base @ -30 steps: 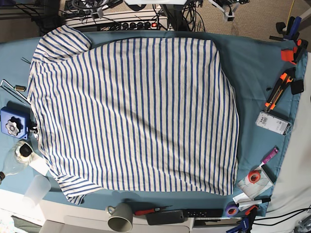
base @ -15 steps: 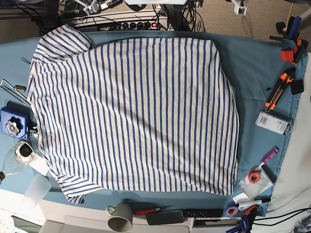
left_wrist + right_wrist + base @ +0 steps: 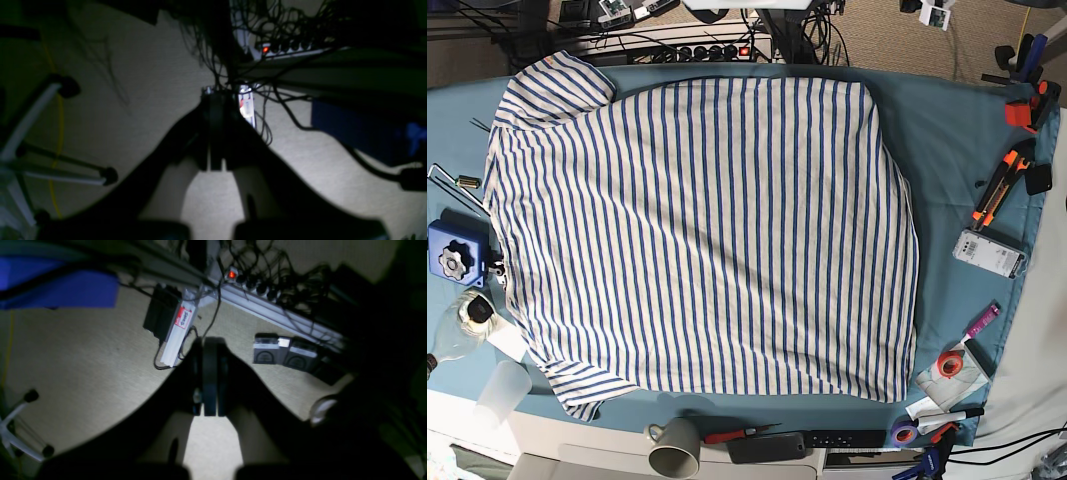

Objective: Fold the T-shirt properly

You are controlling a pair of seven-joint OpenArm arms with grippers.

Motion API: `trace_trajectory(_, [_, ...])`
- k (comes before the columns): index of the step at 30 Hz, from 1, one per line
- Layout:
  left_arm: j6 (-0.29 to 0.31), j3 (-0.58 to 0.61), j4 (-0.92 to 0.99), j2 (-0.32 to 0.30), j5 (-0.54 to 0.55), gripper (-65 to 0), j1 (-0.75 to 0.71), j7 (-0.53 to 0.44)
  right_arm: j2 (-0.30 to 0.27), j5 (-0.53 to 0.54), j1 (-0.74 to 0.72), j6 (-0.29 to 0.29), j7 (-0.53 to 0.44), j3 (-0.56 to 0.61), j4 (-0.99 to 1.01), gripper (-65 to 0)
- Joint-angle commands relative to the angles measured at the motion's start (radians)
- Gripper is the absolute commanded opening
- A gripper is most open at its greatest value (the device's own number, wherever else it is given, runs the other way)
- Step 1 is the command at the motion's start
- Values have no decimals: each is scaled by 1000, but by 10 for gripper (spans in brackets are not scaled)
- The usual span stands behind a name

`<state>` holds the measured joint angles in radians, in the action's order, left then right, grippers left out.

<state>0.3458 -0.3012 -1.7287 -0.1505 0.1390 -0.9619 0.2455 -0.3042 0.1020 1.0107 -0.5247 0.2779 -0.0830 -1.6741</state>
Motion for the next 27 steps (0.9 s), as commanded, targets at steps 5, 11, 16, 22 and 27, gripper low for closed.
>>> trace_trajectory(5, [3, -3, -119, -5, 4, -650, -34, 21, -9, 12, 42, -7, 32, -59, -122, -650])
trace_trajectory(11, [3, -3, -242, -5, 3, -650, -35, 81, -9, 104, 42, -6, 56, -139, -242, -650])
trace_trajectory(16, [-37, -5, -358, -5, 4, -650, -35, 97, -9, 171, 42, -7, 71, -206, -367, -650])
trace_trajectory(22, [-84, -5, -507, -6, 3, -650, -35, 160, -9, 171, 36, -7, 105, -244, -507, -650])
trace_trajectory(27, [-80, -5, -587, -10, 3, -650, -29, 175, -5, 171, 16, 0, 180, -244, -594, -649])
